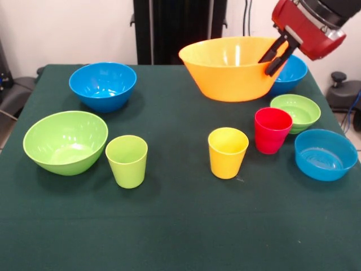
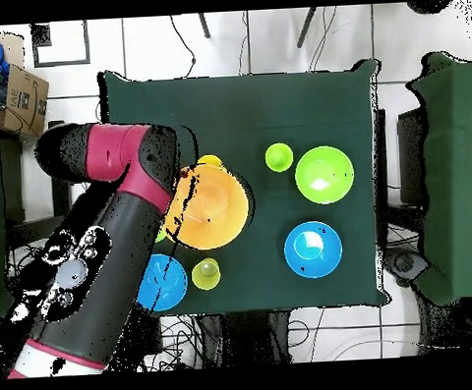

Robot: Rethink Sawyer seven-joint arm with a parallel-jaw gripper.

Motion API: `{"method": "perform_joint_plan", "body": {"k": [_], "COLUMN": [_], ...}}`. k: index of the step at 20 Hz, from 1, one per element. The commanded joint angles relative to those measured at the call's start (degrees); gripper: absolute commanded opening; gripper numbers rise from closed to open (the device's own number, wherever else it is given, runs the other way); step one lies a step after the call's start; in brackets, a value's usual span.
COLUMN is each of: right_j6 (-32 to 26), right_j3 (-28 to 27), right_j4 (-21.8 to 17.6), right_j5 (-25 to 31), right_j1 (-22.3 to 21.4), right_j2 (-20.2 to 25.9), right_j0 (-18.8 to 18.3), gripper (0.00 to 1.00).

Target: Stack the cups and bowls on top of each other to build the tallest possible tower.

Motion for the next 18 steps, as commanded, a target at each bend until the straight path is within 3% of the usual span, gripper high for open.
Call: {"method": "perform_joint_plan", "body": {"k": [1,18], "right_j6": [10.6,12.2], "right_j3": [-6.0,-10.4], "right_j4": [-1.4,0.2], "right_j5": [4.9,5.8], "right_j1": [3.7,6.8], "right_j2": [2.7,1.8], "right_j0": [-2.4,-3.8], "gripper": [0.00,0.00]}}
